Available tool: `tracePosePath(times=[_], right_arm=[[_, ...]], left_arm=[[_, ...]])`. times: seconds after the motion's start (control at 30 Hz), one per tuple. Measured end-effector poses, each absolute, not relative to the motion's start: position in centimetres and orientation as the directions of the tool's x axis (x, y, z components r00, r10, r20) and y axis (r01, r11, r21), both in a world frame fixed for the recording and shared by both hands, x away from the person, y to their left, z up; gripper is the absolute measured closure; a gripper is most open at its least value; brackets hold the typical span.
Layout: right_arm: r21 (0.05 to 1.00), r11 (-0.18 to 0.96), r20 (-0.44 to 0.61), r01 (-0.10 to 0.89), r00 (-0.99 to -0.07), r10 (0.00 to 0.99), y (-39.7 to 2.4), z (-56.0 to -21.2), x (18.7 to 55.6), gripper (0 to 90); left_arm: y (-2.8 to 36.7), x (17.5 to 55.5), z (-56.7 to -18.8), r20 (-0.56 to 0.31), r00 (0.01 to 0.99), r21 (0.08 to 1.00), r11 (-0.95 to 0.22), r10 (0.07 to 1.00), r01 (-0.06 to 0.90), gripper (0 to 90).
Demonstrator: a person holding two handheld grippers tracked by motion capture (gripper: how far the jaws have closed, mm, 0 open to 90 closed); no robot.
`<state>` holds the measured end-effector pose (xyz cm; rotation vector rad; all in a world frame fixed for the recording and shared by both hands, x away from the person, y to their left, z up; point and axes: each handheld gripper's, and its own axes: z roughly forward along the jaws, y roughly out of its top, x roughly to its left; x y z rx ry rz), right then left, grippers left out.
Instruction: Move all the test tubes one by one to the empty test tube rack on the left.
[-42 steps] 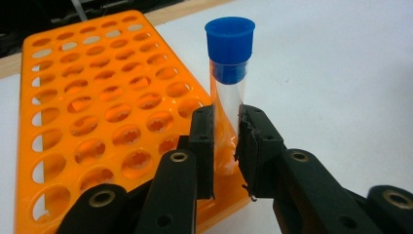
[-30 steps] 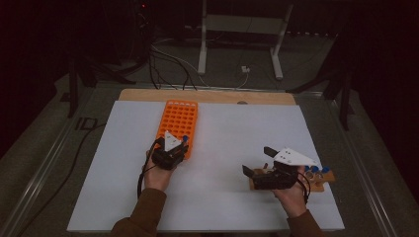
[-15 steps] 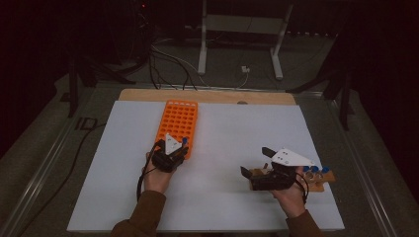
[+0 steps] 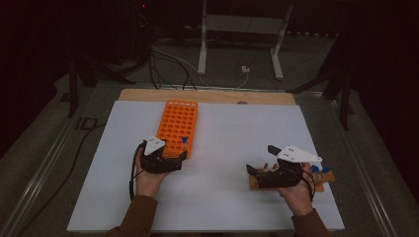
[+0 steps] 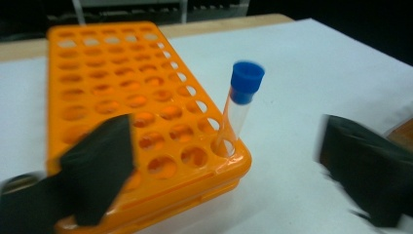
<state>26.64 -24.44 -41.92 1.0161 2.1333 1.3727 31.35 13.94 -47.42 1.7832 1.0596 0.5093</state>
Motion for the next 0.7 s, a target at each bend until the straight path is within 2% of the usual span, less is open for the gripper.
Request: tracePosePath(times=[0.03, 0.2, 0.3, 0.37, 0.47, 0.5, 0.53, 0.7], right_arm=[[0.900, 0.247, 0.052, 0.360, -0.649, 0.759, -24.8, -41.7, 26.7, 3.0], [0.888, 0.249, 0.054, 0.387, -0.626, 0.778, -27.2, -40.8, 26.9, 7.2], [0.881, 0.255, 0.042, 0.399, -0.601, 0.798, -28.8, -40.6, 26.7, 15.7], [0.873, 0.256, 0.042, 0.415, -0.587, 0.808, -29.9, -40.7, 26.5, 16.7], [0.865, 0.260, 0.038, 0.429, -0.573, 0.819, -31.1, -41.0, 25.9, 25.9], [0.855, 0.273, 0.022, 0.440, -0.557, 0.830, -31.6, -41.4, 25.5, 32.6], [0.855, 0.273, 0.022, 0.440, -0.557, 0.830, -31.6, -41.4, 25.5, 32.6], [0.843, 0.312, -0.030, 0.439, -0.540, 0.841, -32.2, -41.9, 24.5, 47.3]], left_arm=[[14.1, 31.1, -47.2, -0.111, 0.534, 0.891, -0.154, 0.838, 0.427, 1.2], [14.9, 30.0, -46.5, -0.117, 0.533, 0.908, -0.127, 0.838, 0.400, 1.0], [15.3, 29.7, -46.5, -0.126, 0.520, 0.914, -0.104, 0.845, 0.391, 1.0], [15.3, 29.6, -46.5, -0.127, 0.515, 0.915, -0.100, 0.848, 0.390, 1.0], [15.2, 29.6, -46.6, -0.138, 0.513, 0.916, -0.088, 0.847, 0.392, 1.0], [15.1, 29.6, -46.6, -0.133, 0.515, 0.916, -0.094, 0.847, 0.391, 1.0], [15.0, 29.6, -46.6, -0.130, 0.516, 0.916, -0.097, 0.847, 0.390, 1.0], [14.7, 29.5, -46.6, -0.127, 0.519, 0.915, -0.102, 0.845, 0.390, 1.0]])
